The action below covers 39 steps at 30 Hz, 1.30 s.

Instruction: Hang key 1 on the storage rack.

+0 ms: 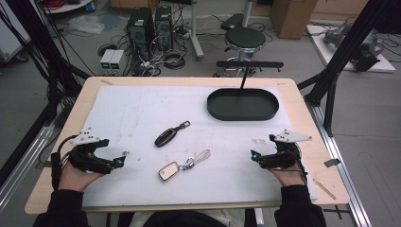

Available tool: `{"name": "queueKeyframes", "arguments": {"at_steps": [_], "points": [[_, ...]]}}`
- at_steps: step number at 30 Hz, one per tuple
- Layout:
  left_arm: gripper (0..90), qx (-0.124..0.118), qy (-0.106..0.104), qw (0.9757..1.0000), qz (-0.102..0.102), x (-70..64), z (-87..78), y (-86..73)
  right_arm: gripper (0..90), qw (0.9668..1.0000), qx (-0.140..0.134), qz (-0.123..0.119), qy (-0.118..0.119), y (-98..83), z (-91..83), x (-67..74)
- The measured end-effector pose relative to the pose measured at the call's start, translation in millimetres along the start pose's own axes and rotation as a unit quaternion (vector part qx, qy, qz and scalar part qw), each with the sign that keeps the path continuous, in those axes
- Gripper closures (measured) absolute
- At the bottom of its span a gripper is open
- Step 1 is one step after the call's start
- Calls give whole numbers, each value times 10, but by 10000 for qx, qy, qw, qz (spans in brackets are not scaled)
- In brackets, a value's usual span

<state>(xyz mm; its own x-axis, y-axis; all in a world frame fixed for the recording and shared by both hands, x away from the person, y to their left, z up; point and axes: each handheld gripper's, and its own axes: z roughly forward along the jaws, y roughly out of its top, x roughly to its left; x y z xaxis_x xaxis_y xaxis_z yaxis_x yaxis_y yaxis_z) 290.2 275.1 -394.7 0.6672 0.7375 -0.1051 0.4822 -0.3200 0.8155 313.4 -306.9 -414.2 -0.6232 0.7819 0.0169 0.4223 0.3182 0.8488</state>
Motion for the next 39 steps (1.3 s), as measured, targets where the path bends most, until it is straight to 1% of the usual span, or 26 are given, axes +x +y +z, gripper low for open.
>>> {"name": "queueKeyframes", "arguments": {"at_steps": [1, 2, 3, 7, 8, 10, 11, 13, 14, 16, 18, 19, 20, 23, 28, 30, 32, 33, 34, 36, 39], "points": [[22, 20, -26, 10000, 14, -9, 15, 29, 7, 10000, 24, 29, 4, -1, 3, 4], [22, 121, -100, 9999, 71, -24, 55, 95, 7, 10000, 36, 0, -1, -3, 11, 2], [22, 121, -100, 9999, 71, -24, 55, 95, 7, 10000, 36, 0, -1, -3, 11, 2], [22, 213, -203, 9993, 217, -64, 120, 236, 7, 10000, 3, 16, 29, 0, 5, 3], [22, 229, -241, 9991, 271, -90, 148, 295, 7, 10000, -10, 28, 13, -2, 1, -1], [22, 255, -267, 9989, 281, -98, 166, 318, 7, 10000, -12, 32, 13, -1, -2, -3], [22, 314, -294, 9986, 293, -121, 212, 354, 7, 10000, -15, 32, 9, -2, 0, -5], [22, 387, -326, 9982, 332, -140, 263, 382, 7, 10000, 15, 59, 21, -3, 1, -6], [22, 387, -326, 9982, 332, -140, 263, 382, 7, 10000, 15, 59, 21, -3, 1, -6], [22, 430, -364, 9978, 342, -169, 320, 405, 7, 10000, 31, 55, 32, -5, 6, -8], [22, 511, -422, 9969, 423, -218, 398, 439, 7, 10000, 21, 30, 21, -3, 9, -4], [22, 511, -422, 9969, 423, -218, 398, 439, 7, 10000, 17, 26, 18, -3, 8, -5], [22, 543, -473, 9963, 466, -245, 440, 462, 7, 10000, 10, 25, 12, -3, 7, -5], [22, 532, -506, 9962, 471, -272, 476, 480, 7, 10000, -9, 52, -3, -1, -5, -4], [22, 566, -629, 9951, 504, -341, 565, 531, 6, 10000, -21, 48, -6, -3, -7, -14], [22, 624, -661, 9943, 566, -382, 624, 555, 6, 10000, 1, 39, -15, -5, -2, -13], [22, 651, -673, 9938, 592, -397, 646, 563, 6, 10000, 1, 31, -20, -5, -1, -13], [23, 704, -695, 9930, 645, -431, 691, 586, 7, 10000, 5, 37, -18, -5, -3, -10], [23, 704, -695, 9930, 645, -431, 691, 586, 6, 10000, 9, 37, -23, -5, -3, -11], [22, 698, -828, 9917, 686, -485, 752, 629, 7, 10000, 7, 37, -31, -5, -3, -10], [22, 705, -870, 9913, 694, -517, 793, 650, 7, 10000, 7, 0, -46, -6, 0, -16]]}}
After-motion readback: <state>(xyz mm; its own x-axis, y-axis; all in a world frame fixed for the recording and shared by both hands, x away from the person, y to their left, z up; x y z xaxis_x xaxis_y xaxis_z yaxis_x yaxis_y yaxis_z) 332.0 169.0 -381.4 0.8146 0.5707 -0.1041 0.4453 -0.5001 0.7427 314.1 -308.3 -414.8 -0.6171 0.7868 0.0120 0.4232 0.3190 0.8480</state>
